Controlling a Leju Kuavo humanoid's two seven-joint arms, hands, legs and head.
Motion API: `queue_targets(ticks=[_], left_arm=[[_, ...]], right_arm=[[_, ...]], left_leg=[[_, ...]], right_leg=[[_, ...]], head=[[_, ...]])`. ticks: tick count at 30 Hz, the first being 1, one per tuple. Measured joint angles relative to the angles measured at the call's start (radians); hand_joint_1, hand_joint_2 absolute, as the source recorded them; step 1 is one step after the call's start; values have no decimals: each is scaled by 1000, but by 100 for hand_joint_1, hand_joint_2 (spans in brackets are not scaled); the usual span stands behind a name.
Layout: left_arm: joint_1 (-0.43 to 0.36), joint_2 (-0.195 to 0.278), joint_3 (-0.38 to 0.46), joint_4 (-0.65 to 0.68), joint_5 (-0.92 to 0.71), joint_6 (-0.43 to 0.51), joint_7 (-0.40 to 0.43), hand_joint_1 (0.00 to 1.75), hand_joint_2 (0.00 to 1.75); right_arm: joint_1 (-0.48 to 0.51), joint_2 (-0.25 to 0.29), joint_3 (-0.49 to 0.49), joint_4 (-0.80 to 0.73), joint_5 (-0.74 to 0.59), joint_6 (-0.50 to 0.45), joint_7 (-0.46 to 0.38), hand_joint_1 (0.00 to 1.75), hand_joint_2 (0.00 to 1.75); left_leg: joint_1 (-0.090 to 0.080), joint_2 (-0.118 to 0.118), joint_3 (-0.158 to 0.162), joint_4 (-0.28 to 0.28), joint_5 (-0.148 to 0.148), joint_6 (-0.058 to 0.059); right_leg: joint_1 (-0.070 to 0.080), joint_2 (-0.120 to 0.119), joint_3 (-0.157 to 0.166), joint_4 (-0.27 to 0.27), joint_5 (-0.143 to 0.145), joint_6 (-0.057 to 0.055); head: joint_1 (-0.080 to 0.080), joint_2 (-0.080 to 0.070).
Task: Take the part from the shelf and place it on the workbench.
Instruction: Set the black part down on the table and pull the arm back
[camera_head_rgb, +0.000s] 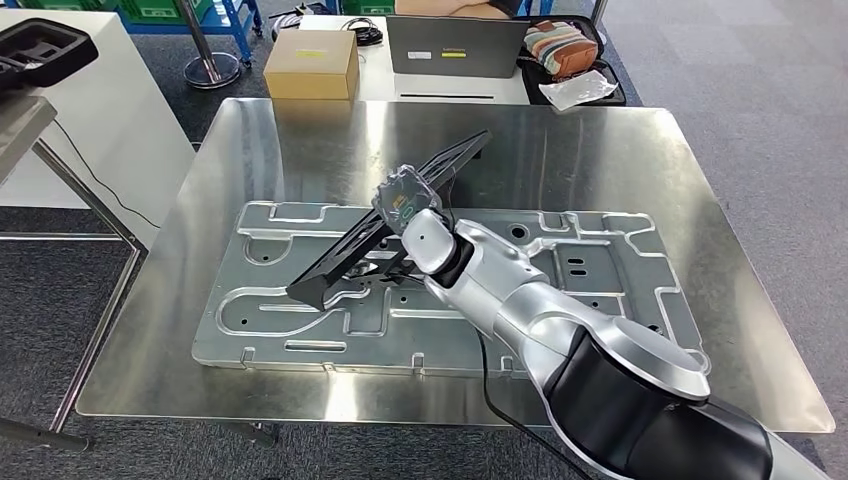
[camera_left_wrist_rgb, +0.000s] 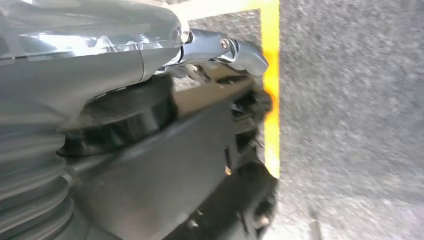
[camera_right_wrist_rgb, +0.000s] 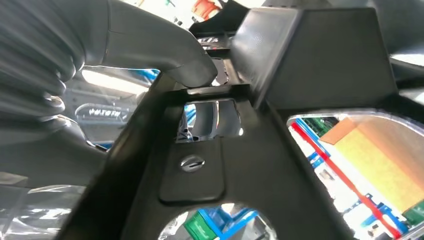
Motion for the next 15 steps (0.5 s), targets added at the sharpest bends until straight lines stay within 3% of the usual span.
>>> queue_targets(ticks=[5, 9, 15], left_arm=[[5, -4, 8, 0, 13, -9, -27, 0, 175], [8, -4, 16, 0, 19, -17, -34, 0, 175], [9, -4, 23, 0, 20, -31, -35, 0, 175]], right_arm=[[53, -28, -64, -8, -118, -235, 160, 175, 175], [96, -64, -173, -11, -207, -444, 219, 175, 175], [154, -111, -314, -13, -251, -564, 226, 175, 175]], left_leg=[[0, -2, -1, 0, 0, 1], [0, -3, -2, 0, 0, 1], [-1, -3, -2, 0, 0, 1]], right_leg=[[0, -2, 0, 0, 0, 0], [0, -2, -1, 0, 0, 0], [-1, -2, -1, -1, -1, 2]], head=[[0, 0], [0, 0], [0, 0]])
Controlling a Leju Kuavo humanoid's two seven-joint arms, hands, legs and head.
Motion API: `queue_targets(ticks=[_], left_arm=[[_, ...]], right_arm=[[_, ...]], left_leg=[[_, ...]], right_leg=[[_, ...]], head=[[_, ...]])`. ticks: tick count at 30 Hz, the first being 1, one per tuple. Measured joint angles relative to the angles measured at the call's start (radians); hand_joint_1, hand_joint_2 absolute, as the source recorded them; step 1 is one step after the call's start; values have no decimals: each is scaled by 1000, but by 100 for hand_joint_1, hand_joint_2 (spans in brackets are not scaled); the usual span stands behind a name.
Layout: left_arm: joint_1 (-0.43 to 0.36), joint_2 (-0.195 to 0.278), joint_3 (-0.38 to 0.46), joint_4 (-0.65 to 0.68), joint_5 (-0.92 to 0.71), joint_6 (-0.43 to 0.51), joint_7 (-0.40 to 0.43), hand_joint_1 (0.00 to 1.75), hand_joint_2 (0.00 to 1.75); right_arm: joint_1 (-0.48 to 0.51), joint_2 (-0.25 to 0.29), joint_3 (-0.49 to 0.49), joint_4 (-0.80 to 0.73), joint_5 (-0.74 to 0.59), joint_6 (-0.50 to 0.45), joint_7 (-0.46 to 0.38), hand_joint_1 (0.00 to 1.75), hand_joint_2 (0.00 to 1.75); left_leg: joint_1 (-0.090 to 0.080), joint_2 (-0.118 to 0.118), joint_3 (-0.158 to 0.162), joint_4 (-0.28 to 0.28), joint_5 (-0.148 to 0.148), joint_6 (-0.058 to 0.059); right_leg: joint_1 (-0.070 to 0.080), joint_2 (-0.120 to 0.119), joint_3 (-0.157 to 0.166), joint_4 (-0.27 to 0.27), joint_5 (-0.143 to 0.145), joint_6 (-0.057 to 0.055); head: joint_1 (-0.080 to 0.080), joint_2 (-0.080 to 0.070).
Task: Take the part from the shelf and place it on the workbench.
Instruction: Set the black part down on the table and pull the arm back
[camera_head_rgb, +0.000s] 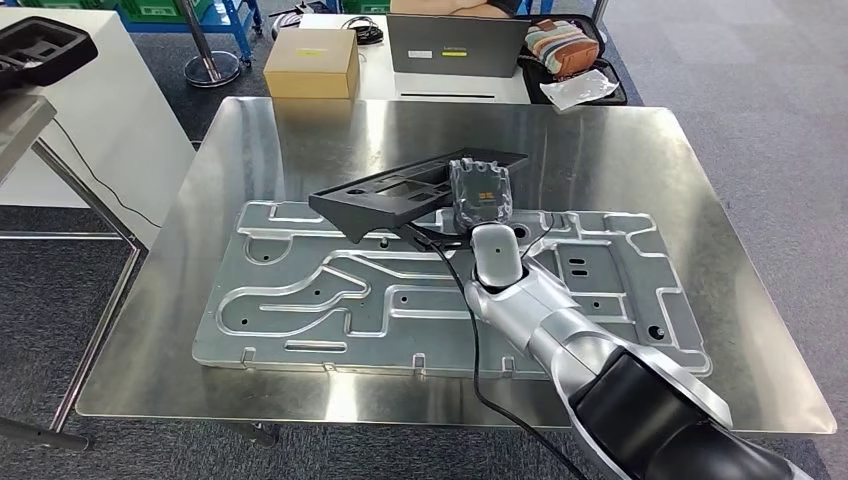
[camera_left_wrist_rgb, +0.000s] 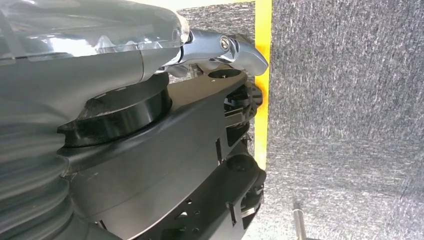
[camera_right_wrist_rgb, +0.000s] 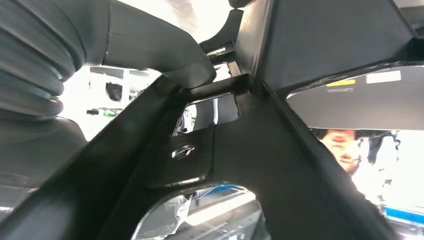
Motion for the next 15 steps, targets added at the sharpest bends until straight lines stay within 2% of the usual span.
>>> queue_targets(ticks=[7, 11, 14, 15], left_arm=[[1, 2, 3, 0, 1, -13, -3, 0, 175], [0, 3, 4, 0, 0, -11, -2, 0, 175], [-2, 3, 4, 0, -2, 7, 3, 0, 175], [-3, 2, 4, 0, -2, 13, 6, 0, 131]], right_arm=[[65, -24, -103, -8, -14, -35, -21, 175, 175], [83, -24, -119, -17, 1, -34, -19, 0, 0], [99, -24, -123, -27, 26, -28, -12, 0, 0], [104, -24, -123, -31, 35, -23, -12, 0, 0]], left_leg=[[0, -2, 1, 0, 0, 0], [0, -2, 2, 0, 0, 0], [0, -2, 2, 0, 0, 1], [0, -2, 1, 0, 1, 1]], right_leg=[[0, -2, 2, 0, -1, 2], [0, -2, 3, 0, -2, 3], [0, -2, 2, 0, -1, 5], [0, -2, 2, 0, 0, 6]], head=[[0, 0], [0, 0], [0, 0], [0, 0]])
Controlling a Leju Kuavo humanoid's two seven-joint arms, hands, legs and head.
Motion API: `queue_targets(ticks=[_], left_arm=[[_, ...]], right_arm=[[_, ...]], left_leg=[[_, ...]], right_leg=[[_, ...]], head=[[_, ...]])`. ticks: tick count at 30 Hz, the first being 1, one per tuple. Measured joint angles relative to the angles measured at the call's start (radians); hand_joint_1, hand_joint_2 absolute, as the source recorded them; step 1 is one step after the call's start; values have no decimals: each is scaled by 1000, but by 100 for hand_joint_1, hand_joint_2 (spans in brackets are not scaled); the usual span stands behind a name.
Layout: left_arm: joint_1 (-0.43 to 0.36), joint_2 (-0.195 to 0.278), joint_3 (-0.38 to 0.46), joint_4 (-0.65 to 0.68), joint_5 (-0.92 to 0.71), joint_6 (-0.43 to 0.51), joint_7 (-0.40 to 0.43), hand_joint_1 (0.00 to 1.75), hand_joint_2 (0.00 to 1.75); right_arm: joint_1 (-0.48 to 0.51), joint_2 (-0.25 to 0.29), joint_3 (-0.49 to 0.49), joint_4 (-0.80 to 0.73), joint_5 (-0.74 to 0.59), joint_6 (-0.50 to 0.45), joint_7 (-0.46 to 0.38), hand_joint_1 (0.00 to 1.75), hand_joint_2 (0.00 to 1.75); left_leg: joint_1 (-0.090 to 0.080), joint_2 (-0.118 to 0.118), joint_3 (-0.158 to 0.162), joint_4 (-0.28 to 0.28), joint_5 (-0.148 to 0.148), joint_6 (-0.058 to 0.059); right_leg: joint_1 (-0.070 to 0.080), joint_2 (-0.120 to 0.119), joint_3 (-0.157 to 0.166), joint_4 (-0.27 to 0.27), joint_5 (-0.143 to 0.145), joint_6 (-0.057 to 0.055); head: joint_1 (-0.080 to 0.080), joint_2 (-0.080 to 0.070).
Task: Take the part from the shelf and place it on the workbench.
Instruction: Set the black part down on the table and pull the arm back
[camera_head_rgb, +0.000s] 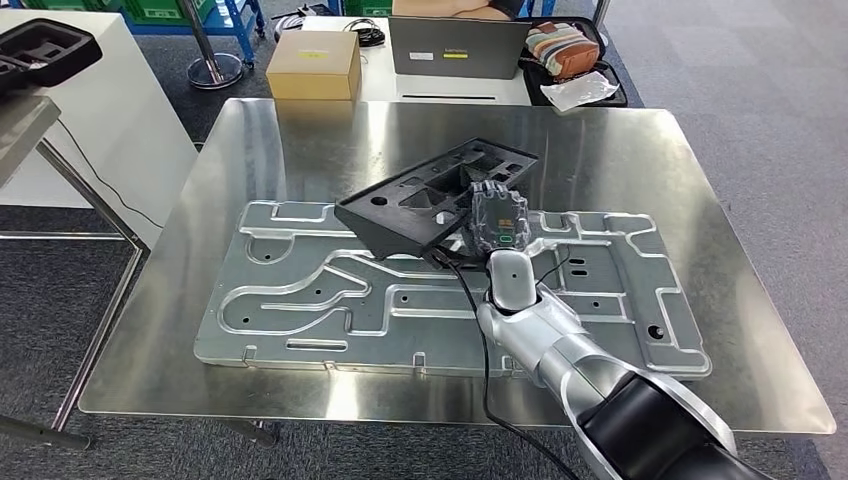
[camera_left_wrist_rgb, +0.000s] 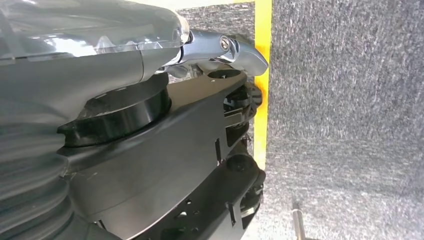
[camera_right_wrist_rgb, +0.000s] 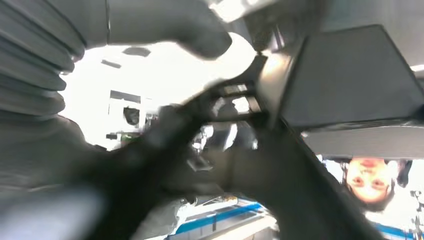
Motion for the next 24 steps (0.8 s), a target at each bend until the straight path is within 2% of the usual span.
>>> queue_targets(ticks=[3, 8, 14, 19, 24], left_arm=[[-4, 0, 0, 0, 8, 2, 22, 0, 0], [-15, 0, 7, 0, 29, -1, 82, 0, 0], [-21, 0, 22, 1, 33, -7, 119, 0, 0], [-23, 0, 28, 2, 34, -11, 133, 0, 0], [-24, 0, 34, 2, 35, -16, 142, 0, 0]], right_arm=[[7, 6, -4, -14, 15, 19, -14, 0, 0], [6, 42, -56, -42, -61, 78, -155, 0, 0], [0, 93, -160, -74, -220, 206, -344, 0, 0], [-20, 125, -233, -92, -348, 351, -455, 0, 0], [-61, 151, -283, -110, -511, 565, -594, 0, 0]], left_leg=[[0, 0, -1, 0, 1, 0], [0, 0, -1, 0, 1, 0], [0, 0, -1, 0, 1, 0], [0, -1, -1, 0, 1, 0], [-1, -1, -1, 0, 1, 0]], right_leg=[[0, 0, 0, 0, 1, 1], [0, 0, -1, 1, 1, 1], [0, 0, -1, 1, 0, 1], [-1, 0, -1, 1, 0, 1], [-1, 0, -1, 1, 0, 1]], head=[[0, 0], [0, 0], [0, 0], [0, 0], [0, 0]])
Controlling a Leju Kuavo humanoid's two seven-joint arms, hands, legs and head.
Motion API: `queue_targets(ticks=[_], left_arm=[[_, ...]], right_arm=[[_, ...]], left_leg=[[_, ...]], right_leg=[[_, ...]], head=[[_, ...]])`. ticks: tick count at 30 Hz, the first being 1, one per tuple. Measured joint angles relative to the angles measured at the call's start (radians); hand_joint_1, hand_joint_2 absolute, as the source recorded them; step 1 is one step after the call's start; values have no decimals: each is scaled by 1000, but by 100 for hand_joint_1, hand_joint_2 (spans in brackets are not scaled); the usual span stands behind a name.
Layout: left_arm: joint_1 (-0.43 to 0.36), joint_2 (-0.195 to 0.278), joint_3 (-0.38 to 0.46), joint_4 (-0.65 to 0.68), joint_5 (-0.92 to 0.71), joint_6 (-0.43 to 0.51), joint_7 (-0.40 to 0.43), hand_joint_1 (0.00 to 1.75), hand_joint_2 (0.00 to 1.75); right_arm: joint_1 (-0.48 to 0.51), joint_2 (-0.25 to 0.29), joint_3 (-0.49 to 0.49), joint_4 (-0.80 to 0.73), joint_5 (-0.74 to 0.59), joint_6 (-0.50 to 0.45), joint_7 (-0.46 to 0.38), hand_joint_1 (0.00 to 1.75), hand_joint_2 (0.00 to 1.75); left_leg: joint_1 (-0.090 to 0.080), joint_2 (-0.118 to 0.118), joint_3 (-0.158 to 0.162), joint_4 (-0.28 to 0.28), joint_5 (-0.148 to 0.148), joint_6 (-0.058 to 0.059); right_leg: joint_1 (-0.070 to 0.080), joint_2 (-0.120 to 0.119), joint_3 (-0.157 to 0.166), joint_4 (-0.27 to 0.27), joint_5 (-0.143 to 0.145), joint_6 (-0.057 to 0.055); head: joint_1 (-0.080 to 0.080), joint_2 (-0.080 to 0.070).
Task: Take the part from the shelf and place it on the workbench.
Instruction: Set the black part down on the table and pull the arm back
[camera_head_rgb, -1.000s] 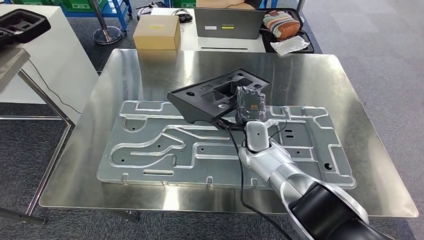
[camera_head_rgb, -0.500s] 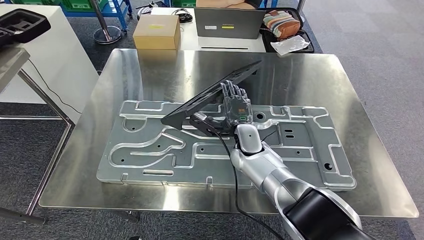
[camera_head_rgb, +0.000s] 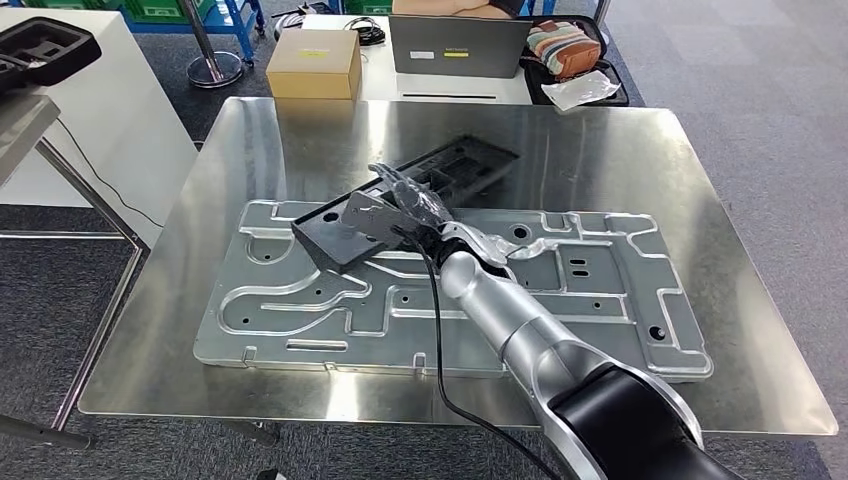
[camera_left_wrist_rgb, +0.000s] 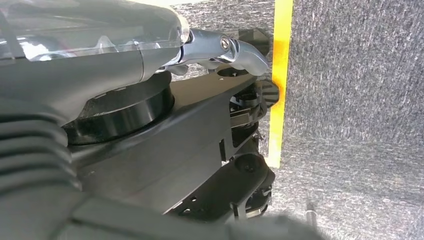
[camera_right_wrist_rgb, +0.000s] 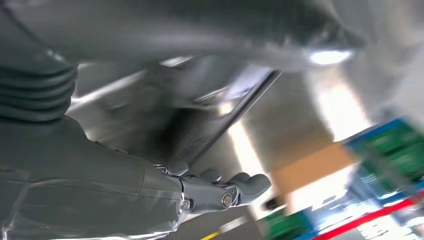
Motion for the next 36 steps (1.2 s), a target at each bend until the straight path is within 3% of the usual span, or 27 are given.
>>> queue_targets(ticks=[5, 11, 16, 21, 25, 32, 34, 36], left_arm=[[1, 0, 7, 0, 1, -1, -1, 0, 0], [0, 0, 10, 0, 1, 10, 7, 0, 0], [-1, 0, 11, 0, 1, 11, 11, 0, 0], [-1, -1, 11, 0, 1, 11, 12, 0, 0], [0, -1, 11, 0, 1, 11, 8, 0, 0], [6, 0, 11, 0, 0, 7, -8, 0, 0], [8, 0, 11, 0, 0, 4, -14, 0, 0], [10, 0, 11, 0, 0, 1, -20, 0, 0]], right_arm=[[-47, 14, -25, -34, -133, 84, -59, 0, 0], [-73, 7, -46, -114, -334, 120, -69, 0, 0], [-74, -4, -45, -153, -382, 117, -67, 0, 0], [-54, -39, -66, -228, -598, 47, -72, 0, 0], [43, -118, -113, -402, -798, -68, -52, 0, 0], [344, -269, -259, -747, -816, -209, -77, 0, 0], [441, -304, -319, -829, -823, -229, -102, 0, 87], [527, -331, -377, -898, -831, -238, -123, 0, 87]], left_leg=[[0, 0, 0, 0, 0, 0], [0, 0, 0, 0, 0, 0], [-1, 0, 0, 0, 0, 0], [-1, -1, 1, 0, 0, 0], [-3, -3, 0, 2, -1, 2], [-9, -4, 1, 10, -6, 18], [-5, -4, 4, 5, 1, 27], [-1, -2, 5, -4, 8, 35]], right_leg=[[0, 0, 0, 0, 0, 0], [0, 0, 0, 0, 0, 0], [-1, 0, 0, 0, 0, 0], [-1, -1, 0, 0, 0, 0], [-2, -4, 2, -2, 0, 3], [-8, -6, 8, -5, -2, 22], [-10, -7, 10, -1, -8, 29], [-11, -7, -8, 54, -59, 33]], head=[[0, 0], [0, 0], [0, 0], [0, 0], [0, 0], [0, 0], [0, 0], [0, 0]])
